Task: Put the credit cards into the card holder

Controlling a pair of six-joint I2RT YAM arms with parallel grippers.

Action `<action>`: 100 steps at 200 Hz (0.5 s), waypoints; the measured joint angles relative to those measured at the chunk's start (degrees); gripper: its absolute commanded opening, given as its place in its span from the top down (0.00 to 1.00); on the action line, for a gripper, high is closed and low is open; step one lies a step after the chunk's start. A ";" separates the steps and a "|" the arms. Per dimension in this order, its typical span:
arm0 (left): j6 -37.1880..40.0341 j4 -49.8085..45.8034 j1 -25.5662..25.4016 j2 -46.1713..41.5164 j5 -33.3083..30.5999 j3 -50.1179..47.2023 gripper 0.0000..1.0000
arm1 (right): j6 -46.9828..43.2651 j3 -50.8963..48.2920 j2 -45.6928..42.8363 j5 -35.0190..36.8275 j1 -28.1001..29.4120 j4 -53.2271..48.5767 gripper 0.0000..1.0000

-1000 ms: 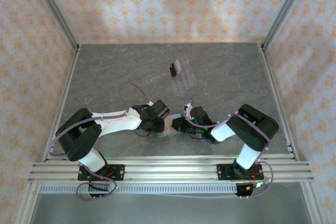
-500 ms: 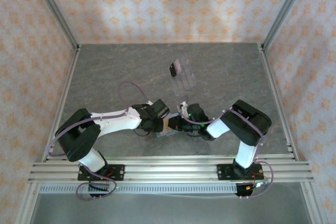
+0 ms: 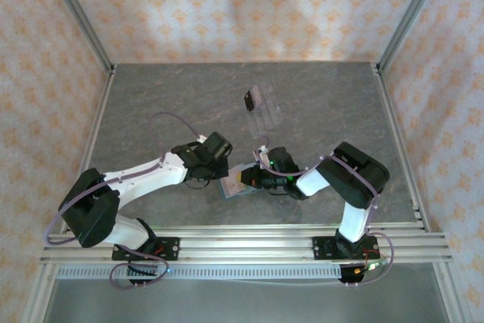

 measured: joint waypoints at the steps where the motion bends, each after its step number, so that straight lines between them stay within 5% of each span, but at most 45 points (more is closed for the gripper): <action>1: 0.07 -0.02 0.04 0.02 0.02 0.00 1.00 | -0.02 0.04 0.00 0.02 -0.02 -0.04 1.00; 100: 1.51 2.43 0.20 8.11 1.20 -1.75 1.00 | -1.16 1.51 0.72 -1.97 -0.28 -1.90 1.00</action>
